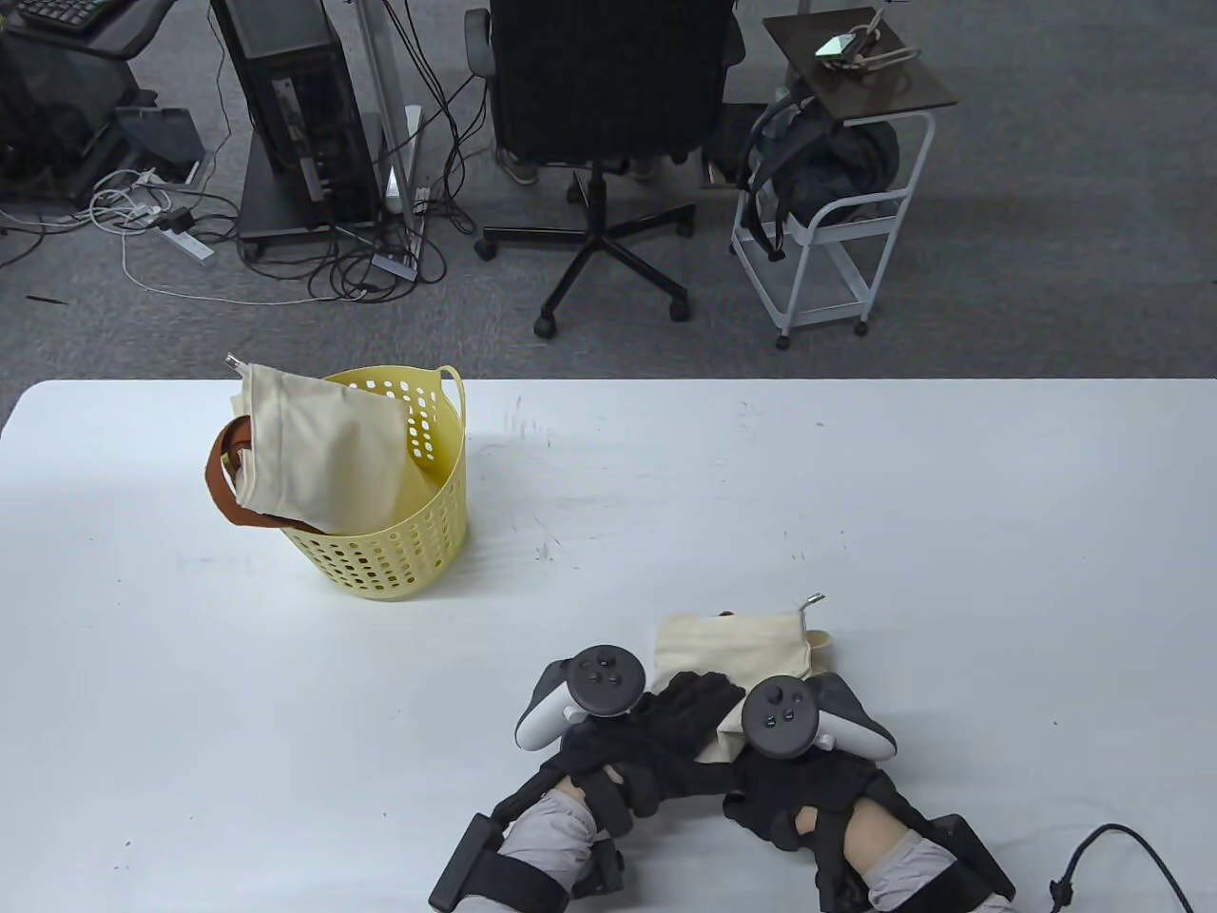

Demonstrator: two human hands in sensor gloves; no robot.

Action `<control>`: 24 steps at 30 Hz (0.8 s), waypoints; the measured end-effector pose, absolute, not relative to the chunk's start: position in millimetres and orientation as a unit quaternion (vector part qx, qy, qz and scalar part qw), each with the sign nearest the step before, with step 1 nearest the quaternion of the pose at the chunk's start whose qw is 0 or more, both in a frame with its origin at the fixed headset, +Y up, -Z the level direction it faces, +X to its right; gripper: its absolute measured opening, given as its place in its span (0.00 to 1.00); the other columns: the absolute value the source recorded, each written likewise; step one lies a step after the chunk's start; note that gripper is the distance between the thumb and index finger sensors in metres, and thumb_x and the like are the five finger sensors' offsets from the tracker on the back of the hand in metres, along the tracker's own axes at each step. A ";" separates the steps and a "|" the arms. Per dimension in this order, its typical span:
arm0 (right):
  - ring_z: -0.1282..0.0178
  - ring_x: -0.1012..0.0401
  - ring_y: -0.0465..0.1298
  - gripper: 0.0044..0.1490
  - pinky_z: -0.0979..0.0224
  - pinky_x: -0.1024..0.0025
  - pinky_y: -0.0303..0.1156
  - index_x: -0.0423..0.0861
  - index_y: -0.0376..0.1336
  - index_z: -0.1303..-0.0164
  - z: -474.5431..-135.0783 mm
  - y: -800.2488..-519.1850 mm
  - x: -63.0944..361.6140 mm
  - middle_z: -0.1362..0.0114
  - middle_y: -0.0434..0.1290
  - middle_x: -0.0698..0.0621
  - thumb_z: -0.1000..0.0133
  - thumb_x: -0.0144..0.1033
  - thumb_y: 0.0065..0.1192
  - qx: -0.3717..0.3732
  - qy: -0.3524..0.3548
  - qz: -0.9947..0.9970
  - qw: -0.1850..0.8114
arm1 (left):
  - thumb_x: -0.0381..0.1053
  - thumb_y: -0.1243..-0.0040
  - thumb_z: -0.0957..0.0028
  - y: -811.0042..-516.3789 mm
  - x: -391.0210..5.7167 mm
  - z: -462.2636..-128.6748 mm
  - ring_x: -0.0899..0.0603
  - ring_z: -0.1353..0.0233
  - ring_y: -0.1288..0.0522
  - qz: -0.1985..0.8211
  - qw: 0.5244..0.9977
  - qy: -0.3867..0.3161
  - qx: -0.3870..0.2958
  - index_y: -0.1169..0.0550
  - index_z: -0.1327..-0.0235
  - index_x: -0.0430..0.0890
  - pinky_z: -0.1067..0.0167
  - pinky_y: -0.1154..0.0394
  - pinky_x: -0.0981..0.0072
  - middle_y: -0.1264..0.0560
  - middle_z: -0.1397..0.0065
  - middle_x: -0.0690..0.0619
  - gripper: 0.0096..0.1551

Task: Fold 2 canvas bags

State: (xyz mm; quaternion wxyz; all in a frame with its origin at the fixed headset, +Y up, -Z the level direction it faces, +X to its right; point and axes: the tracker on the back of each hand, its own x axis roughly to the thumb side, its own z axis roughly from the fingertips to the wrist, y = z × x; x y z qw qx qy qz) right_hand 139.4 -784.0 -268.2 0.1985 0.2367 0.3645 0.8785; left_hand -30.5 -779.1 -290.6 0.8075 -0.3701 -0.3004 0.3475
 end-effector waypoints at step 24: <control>0.33 0.35 0.69 0.32 0.33 0.35 0.62 0.34 0.66 0.30 -278.9 -689.9 244.3 0.31 0.72 0.31 0.44 0.29 0.62 0.064 0.210 0.856 0.468 | 0.65 0.72 0.36 -786.2 -28.5 -289.1 0.53 0.18 0.78 0.370 0.820 -0.259 -0.351 0.51 0.11 0.59 0.28 0.80 0.45 0.66 0.11 0.62 0.38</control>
